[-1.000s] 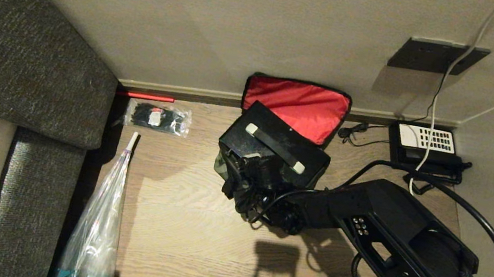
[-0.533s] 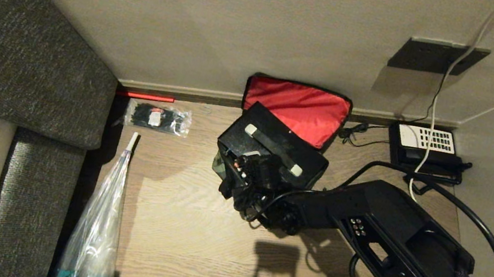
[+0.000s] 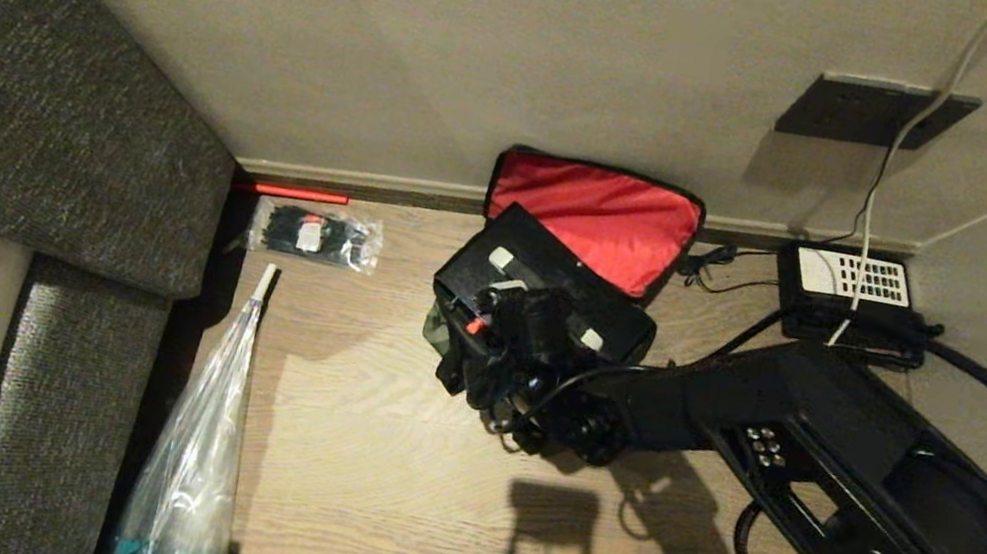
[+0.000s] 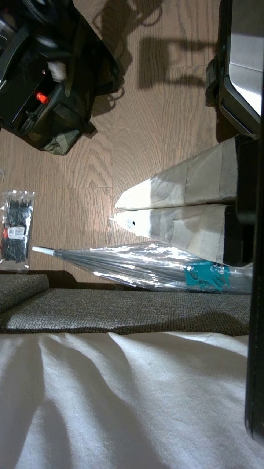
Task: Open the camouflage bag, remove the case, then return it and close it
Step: Close the top of the storage box
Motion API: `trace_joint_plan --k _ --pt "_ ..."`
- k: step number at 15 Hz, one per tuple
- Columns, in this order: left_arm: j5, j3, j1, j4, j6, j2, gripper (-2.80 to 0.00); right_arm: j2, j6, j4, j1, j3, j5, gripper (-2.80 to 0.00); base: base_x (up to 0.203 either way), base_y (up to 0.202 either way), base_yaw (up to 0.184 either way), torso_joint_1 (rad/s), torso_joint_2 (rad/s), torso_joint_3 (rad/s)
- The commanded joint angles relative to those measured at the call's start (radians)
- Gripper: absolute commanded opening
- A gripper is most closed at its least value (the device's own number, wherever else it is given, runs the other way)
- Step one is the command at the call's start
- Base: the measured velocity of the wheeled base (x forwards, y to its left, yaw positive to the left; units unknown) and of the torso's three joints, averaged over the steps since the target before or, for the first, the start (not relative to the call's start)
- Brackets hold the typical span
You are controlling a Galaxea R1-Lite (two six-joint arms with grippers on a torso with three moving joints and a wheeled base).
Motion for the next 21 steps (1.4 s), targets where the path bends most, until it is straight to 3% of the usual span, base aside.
trace_joint_plan --k 1,8,11,15,18,21 --pt "0.0 0.0 0.0 0.0 -0.001 -0.002 -2.8 -0.128 0.013 0.005 0.017 0.077 -0.004 -2.8 0.0 0.0 0.0 0.0 0.0 0.0" --pt "0.0 0.0 0.0 0.0 -0.001 -0.002 -2.8 -0.212 0.022 0.015 0.028 0.26 -0.046 -2.8 0.0 0.0 0.0 0.0 0.0 0.0" --pt "0.0 0.0 0.0 0.0 -0.001 -0.002 -2.8 -0.221 0.155 -0.029 0.015 0.294 -0.062 -2.8 0.0 0.0 0.0 0.0 0.0 0.0" --pt "0.0 0.0 0.0 0.0 -0.001 -0.002 -2.8 -0.271 0.334 -0.044 -0.083 0.363 -0.164 -2.8 0.0 0.0 0.0 0.0 0.0 0.0" --pt "0.0 0.0 0.0 0.0 -0.001 -0.002 -2.8 -0.303 0.372 -0.031 -0.166 0.403 -0.161 -2.8 0.0 0.0 0.0 0.0 0.0 0.0" --pt "0.0 0.0 0.0 0.0 -0.001 -0.002 -2.8 -0.312 0.391 0.006 -0.196 0.461 -0.152 -2.8 0.0 0.0 0.0 0.0 0.0 0.0"
